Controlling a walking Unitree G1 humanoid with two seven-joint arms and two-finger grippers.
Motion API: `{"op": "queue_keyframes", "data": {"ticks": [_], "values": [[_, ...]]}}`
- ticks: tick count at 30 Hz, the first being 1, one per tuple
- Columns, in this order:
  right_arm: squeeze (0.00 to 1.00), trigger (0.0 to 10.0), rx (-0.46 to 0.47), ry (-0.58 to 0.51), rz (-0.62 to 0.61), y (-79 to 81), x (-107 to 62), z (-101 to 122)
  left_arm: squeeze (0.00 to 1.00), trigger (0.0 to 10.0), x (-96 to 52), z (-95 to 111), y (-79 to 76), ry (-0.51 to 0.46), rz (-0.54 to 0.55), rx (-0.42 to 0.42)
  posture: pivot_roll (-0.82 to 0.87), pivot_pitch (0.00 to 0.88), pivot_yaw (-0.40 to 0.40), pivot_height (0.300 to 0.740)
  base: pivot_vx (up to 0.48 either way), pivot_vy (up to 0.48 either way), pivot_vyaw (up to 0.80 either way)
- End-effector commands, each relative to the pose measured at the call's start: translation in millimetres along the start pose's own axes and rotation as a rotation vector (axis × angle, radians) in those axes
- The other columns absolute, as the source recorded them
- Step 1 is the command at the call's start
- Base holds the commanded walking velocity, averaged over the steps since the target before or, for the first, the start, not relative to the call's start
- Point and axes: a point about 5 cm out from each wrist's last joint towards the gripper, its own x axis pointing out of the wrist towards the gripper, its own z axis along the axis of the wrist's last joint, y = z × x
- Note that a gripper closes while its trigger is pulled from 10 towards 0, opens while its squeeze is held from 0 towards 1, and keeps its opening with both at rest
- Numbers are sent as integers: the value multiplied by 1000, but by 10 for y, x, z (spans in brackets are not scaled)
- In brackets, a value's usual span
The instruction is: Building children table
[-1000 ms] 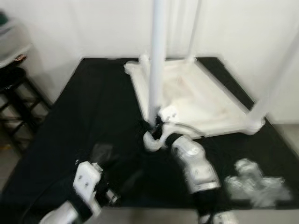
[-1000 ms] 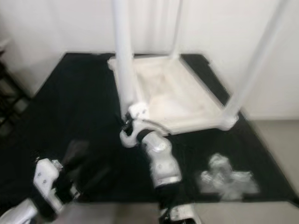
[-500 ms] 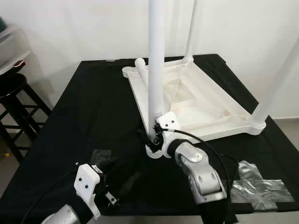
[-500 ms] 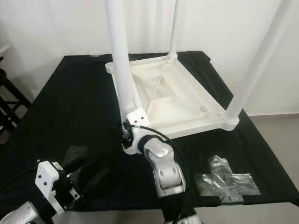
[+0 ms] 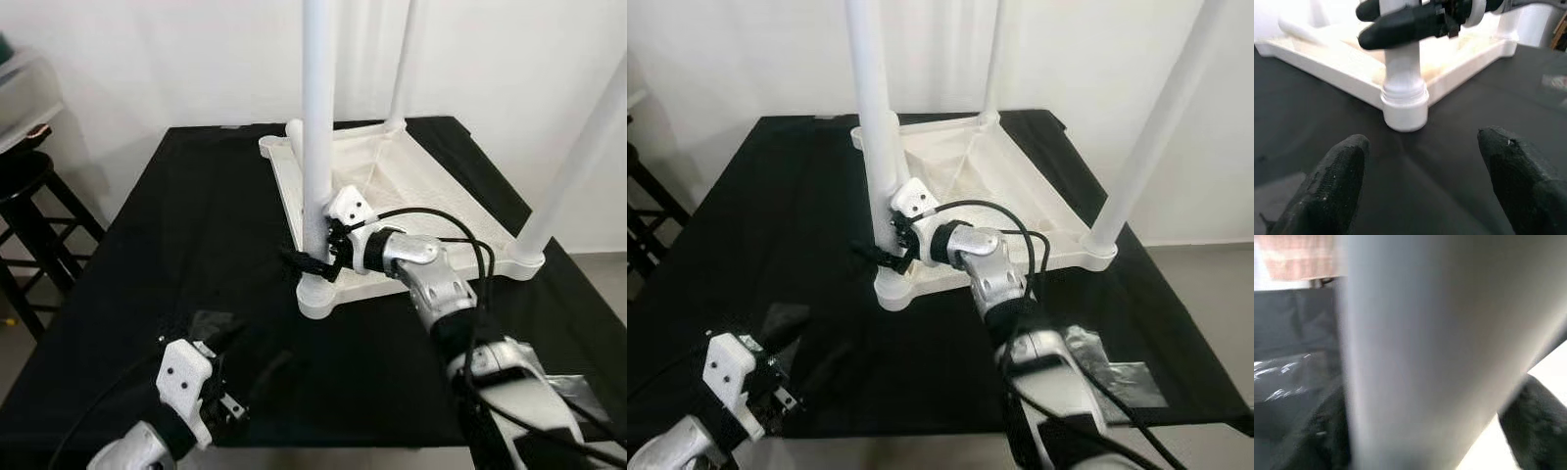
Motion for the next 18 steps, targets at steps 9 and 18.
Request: {"op": "queue_keyframes", "data": {"ticks": [9,18], "values": [[0,0,128,-47,103,85,50,-163,0,10000,23,-171,150,78,-15,44,12,0,14,740,0,0,0],[0,0,96,-24,4,3,-113,-294,0,10000,-4,-251,56,105,-73,20,-27,0,47,740,0,0,0]]}}
